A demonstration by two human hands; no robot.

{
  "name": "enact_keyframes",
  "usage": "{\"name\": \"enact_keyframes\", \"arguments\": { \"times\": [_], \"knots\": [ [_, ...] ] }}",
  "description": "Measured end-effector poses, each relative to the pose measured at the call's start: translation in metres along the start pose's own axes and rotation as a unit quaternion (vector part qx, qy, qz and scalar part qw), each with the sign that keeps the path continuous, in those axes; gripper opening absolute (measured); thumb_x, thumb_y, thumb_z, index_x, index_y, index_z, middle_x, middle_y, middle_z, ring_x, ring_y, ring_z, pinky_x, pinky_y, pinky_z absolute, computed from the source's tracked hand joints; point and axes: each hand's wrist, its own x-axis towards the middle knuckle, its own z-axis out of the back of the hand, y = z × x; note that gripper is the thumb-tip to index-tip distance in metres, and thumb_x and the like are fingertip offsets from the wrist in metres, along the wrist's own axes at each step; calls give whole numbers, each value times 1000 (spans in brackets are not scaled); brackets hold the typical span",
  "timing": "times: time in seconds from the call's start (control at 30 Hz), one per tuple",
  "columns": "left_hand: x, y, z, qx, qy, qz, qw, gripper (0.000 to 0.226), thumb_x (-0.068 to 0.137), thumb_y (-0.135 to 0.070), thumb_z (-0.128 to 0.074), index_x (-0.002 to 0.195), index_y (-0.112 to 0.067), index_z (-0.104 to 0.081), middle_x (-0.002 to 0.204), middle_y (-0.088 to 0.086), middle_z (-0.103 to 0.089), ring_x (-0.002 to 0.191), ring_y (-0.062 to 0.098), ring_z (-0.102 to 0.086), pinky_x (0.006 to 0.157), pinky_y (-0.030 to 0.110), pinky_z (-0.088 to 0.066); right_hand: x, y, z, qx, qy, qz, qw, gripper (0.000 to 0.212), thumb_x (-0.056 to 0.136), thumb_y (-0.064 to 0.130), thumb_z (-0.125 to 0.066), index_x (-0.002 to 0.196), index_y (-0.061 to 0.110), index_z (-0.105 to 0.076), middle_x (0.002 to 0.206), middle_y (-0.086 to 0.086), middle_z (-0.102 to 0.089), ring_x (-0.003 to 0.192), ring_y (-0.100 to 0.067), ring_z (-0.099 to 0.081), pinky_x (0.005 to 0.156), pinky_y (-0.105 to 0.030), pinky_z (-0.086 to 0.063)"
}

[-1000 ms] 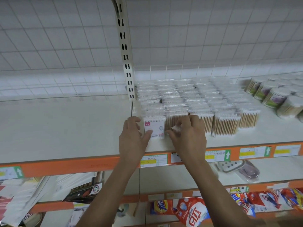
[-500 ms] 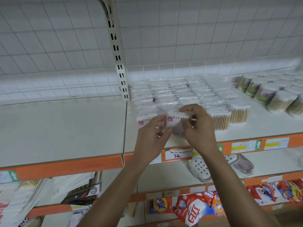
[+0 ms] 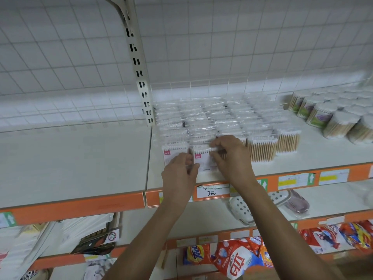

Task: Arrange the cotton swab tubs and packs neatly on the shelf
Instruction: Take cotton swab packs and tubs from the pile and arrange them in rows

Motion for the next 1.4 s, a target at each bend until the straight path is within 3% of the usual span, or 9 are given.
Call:
{"name": "enact_keyframes", "arguments": {
  "times": [0.23, 0.33, 0.53, 0.8, 0.97, 1.1, 1.23, 1.33, 1.4],
  "knots": [
    [-2, -5, -3, 64, -1, 14, 998, 18, 87, -25, -65, 90, -17, -50, 70, -8, -56, 64, 10, -51, 60, 25, -33, -5, -7, -4, -36, -32, 12, 999, 30, 75, 5, -70, 103, 7, -62, 108, -11, -54, 101, -24, -52, 87, -23, -38],
    [-6, -9, -6, 64, 1, -31, 997, 14, 87, -22, -65, 97, -16, -57, 72, -8, -54, 62, 8, -48, 59, 24, -39, -4, -9, 6, -22, -75, 10, 997, 28, 84, 6, -55, 111, 5, -61, 114, -12, -55, 105, -26, -54, 89, -33, -45],
    [-8, -21, -26, 30, 52, -150, 987, 28, 83, -15, -66, 111, -18, -66, 83, -1, -63, 65, 10, -58, 60, 31, -54, -4, -23, 13, -81, -10, -19, 996, 45, 82, 0, -47, 126, 2, -53, 121, -17, -57, 107, -36, -54, 92, -38, -44],
    [-5, -21, -33, 17, 47, -116, 992, 31, 82, -13, -68, 112, -21, -68, 73, -8, -59, 64, 5, -51, 66, 24, -50, -14, -26, 22, -48, -17, 7, 999, 32, 82, 5, -60, 114, 4, -61, 110, -16, -51, 87, -28, -59, 74, -33, -53],
    [-4, -24, -32, 1, 52, -105, 993, 30, 84, -13, -65, 113, -21, -67, 73, -6, -63, 66, 10, -59, 67, 31, -53, -10, -31, 28, -13, -20, -7, 1000, 29, 74, 27, -78, 95, 12, -63, 101, -6, -48, 84, -18, -54, 70, -26, -47],
    [-5, -28, -31, -4, 52, -95, 994, 30, 86, -12, -64, 115, -19, -66, 75, -5, -66, 67, 11, -62, 71, 34, -55, -8, -37, 36, -15, -4, -13, 1000, 29, 67, 10, -79, 89, 10, -61, 96, -2, -45, 80, -21, -52, 69, -27, -45],
    [-7, -42, -31, -20, 46, -82, 995, 32, 87, -14, -64, 119, -16, -63, 82, -5, -69, 70, 11, -65, 74, 29, -54, -1, -36, 58, 10, -3, -12, 1000, 25, 69, -6, -66, 90, 6, -62, 92, -3, -50, 74, -13, -47, 64, -12, -33],
    [-7, -55, -33, -26, 42, -81, 995, 38, 88, -22, -64, 125, -14, -59, 91, -1, -72, 65, 9, -65, 71, 14, -47, 8, -35, 76, 47, 25, -45, 998, 24, 75, -6, -61, 92, 10, -63, 95, -1, -56, 80, -12, -50, 69, -14, -38],
    [-6, -63, -34, -26, 47, -71, 996, 44, 89, -27, -64, 129, -13, -54, 97, 1, -72, 65, 8, -66, 74, 19, -49, 13, -40, 83, 86, 49, -61, 993, 27, 79, -6, -60, 94, 17, -62, 101, 0, -59, 88, -11, -53, 74, -13, -43]
  ]
}}
